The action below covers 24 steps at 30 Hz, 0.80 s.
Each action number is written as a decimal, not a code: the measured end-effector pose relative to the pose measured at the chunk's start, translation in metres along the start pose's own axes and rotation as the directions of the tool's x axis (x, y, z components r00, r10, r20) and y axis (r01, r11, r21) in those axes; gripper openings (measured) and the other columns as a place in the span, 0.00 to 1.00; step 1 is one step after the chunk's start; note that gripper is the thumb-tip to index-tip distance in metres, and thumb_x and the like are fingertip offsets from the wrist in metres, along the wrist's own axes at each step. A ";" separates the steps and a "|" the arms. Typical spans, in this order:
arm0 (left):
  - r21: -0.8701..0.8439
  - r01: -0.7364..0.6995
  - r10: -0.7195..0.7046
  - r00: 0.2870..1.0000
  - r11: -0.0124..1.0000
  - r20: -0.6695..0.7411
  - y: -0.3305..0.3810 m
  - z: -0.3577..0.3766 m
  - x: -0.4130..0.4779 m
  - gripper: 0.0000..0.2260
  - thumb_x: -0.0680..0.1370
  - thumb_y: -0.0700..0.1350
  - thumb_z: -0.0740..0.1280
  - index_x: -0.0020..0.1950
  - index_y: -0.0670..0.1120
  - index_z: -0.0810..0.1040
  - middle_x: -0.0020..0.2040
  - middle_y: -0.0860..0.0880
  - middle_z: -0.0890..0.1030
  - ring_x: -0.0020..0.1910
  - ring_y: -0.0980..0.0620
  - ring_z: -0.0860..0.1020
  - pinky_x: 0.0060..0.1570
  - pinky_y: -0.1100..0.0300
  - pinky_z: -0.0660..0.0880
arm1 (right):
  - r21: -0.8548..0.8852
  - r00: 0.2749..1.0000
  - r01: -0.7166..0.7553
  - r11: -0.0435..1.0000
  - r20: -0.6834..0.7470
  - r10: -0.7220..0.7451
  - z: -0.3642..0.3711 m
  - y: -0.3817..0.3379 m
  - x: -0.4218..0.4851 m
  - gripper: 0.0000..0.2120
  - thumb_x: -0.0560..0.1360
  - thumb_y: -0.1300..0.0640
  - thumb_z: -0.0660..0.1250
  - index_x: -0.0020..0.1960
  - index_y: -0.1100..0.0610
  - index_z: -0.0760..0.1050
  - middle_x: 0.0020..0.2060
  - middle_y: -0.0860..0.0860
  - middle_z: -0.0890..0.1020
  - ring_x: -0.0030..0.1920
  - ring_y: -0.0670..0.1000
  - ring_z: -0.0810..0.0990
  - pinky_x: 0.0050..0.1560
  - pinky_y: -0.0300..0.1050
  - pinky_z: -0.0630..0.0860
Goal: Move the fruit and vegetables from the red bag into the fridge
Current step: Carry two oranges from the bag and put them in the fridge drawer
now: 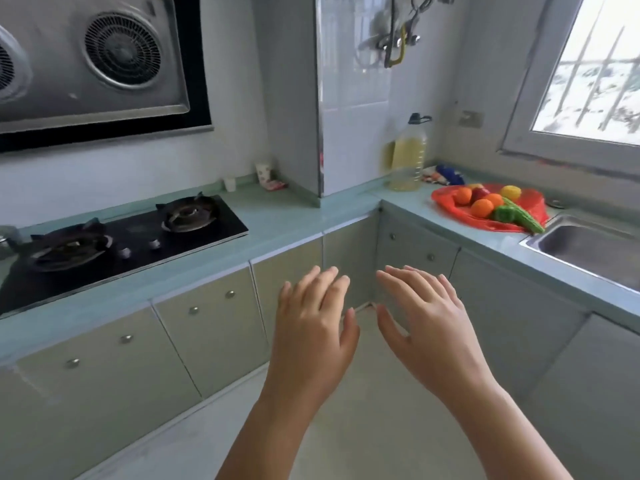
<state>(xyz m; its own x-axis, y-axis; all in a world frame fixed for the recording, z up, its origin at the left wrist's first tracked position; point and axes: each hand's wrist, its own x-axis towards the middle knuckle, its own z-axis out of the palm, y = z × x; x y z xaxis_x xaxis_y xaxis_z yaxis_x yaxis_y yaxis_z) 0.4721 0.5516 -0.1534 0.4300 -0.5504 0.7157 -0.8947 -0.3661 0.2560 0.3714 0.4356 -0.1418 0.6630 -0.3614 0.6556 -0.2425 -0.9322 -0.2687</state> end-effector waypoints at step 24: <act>-0.271 -0.152 0.194 0.971 0.951 0.137 -0.039 0.342 0.271 0.19 0.72 0.48 0.57 0.57 0.41 0.78 0.56 0.44 0.80 0.60 0.47 0.70 0.56 0.38 0.69 | -0.284 0.958 -0.286 0.915 -0.099 0.269 0.116 0.293 0.211 0.20 0.71 0.50 0.57 0.56 0.57 0.78 0.52 0.53 0.82 0.54 0.56 0.79 0.55 0.60 0.74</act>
<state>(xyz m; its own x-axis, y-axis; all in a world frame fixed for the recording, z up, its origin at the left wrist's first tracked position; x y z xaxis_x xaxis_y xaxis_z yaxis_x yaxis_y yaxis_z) 0.6647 0.1602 -0.1921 0.2605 -0.7084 0.6559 -0.9486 -0.0612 0.3106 0.5225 0.0889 -0.1641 0.4996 -0.5990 0.6258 -0.6128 -0.7550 -0.2335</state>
